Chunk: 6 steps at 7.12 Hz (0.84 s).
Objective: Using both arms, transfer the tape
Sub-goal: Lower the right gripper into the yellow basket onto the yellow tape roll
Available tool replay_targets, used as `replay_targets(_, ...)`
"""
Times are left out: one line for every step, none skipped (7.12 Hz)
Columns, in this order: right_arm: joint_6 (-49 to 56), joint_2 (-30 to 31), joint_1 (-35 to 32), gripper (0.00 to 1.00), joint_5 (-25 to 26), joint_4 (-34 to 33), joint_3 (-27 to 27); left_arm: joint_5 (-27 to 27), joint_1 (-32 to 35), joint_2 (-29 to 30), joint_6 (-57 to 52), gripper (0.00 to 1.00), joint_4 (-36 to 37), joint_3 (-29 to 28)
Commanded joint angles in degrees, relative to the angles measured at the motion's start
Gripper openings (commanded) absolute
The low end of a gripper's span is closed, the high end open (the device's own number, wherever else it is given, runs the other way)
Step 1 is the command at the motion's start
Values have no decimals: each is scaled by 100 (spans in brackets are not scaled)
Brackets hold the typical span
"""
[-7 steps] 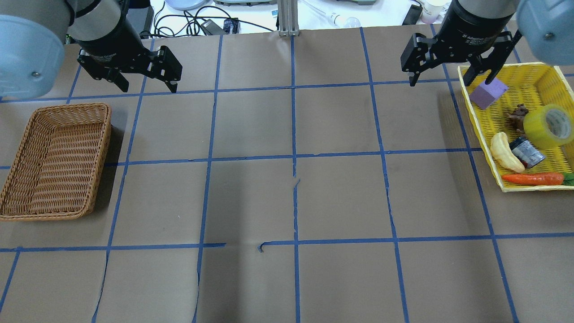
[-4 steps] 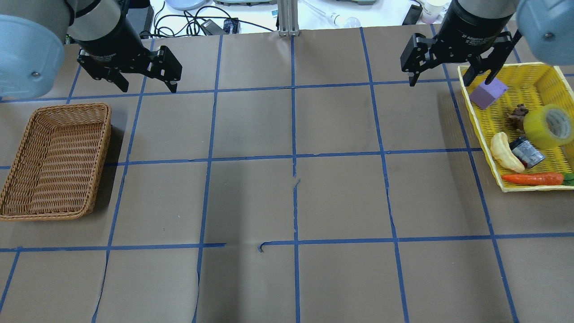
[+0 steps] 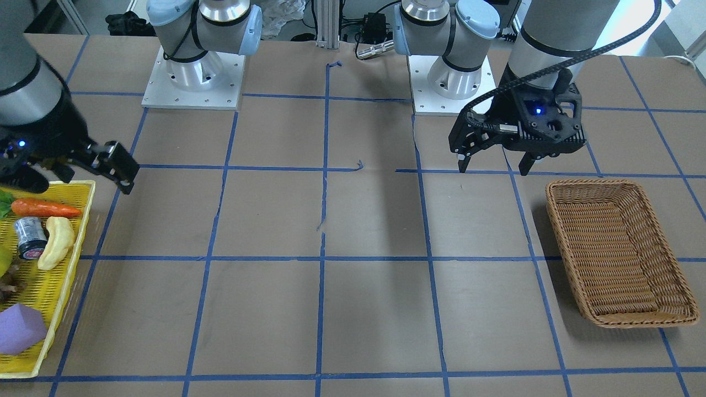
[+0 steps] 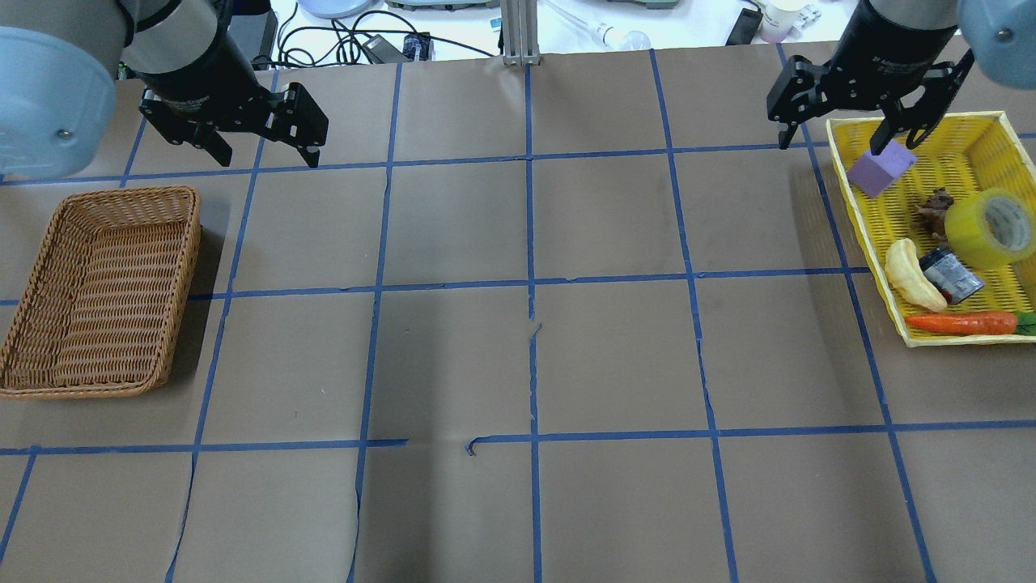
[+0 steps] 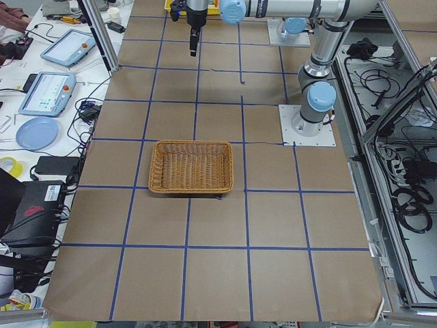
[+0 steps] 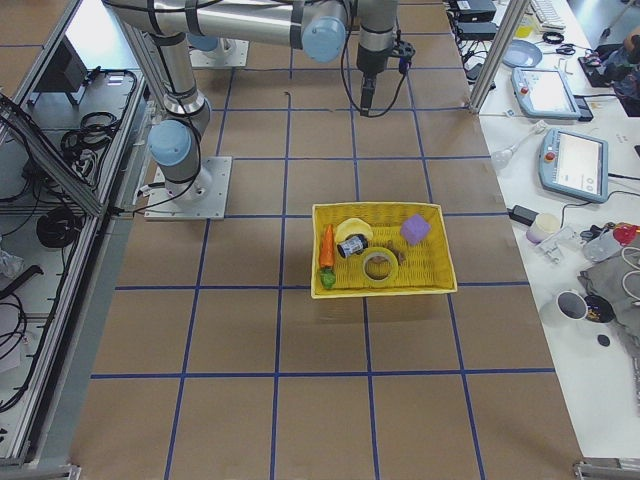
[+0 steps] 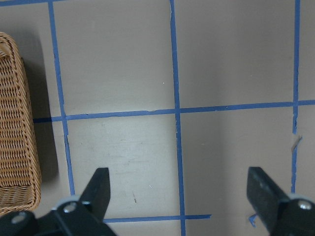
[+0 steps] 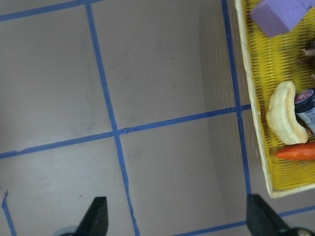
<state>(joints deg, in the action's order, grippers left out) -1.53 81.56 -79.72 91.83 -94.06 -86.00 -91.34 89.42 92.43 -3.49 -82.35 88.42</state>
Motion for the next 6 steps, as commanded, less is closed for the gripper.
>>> replay_targets(448, -595, 848, 100, -33, -723, -39, -7, 5, 3, 7, 100, 0, 0)
replay_targets(904, -937, 1184, 100, -103, -1180, -57, 2, 5, 3, 7, 100, 0, 0)
replay_targets(1205, -1306, 1378, 100, -104, -1776, -57, 2, 5, -6, 7, 100, 0, 0)
replay_targets(1425, -1431, 1467, 100, -217, -2339, -135, 2, 5, 3, 7, 100, 0, 0)
replay_targets(1749, -1633, 1808, 100, -262, -2545, -266, 2, 5, -6, 7, 100, 0, 0)
replay_targets(2353, -1678, 2237, 100, -610, -2660, -442, 2, 5, 3, 7, 100, 0, 0)
